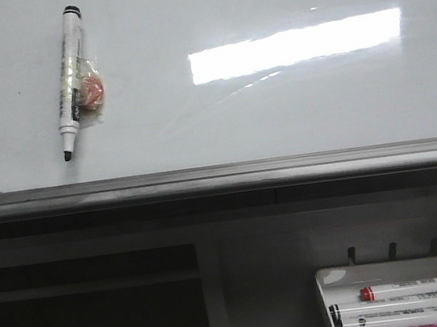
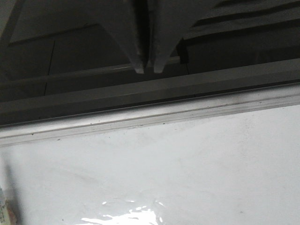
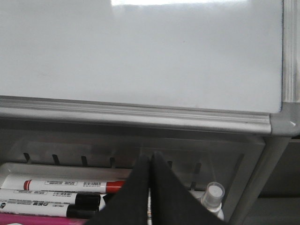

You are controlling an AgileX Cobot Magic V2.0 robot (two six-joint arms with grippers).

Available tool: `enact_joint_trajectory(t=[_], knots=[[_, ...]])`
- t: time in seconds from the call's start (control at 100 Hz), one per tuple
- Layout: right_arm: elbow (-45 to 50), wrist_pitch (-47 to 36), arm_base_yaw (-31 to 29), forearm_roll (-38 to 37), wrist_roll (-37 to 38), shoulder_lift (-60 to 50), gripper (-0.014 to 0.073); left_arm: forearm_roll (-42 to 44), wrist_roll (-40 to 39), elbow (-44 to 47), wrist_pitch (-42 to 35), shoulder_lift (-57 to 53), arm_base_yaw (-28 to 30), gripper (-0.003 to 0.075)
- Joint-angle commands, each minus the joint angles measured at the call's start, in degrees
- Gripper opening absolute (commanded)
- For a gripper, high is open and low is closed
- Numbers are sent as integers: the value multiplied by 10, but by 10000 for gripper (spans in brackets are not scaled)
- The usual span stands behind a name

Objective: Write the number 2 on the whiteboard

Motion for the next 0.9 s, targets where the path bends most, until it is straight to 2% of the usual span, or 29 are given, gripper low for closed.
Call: enact_joint_trajectory(t=[0.0,0.75,0.82,0.89], knots=[[14,-13,1,-9,-2,-12,-72,-5,-3,6,-38,-16,-4,-20],[14,-13,1,-10,-2,-12,-72,-5,-3,6,-44,-16,-4,-20],[14,-29,1,-22,-2,-12,-72,-5,-3,6,-50,-16,-4,-20],[14,-81,1,-30,-2,-12,-72,-8,-3,6,-69,-16,-4,-20]])
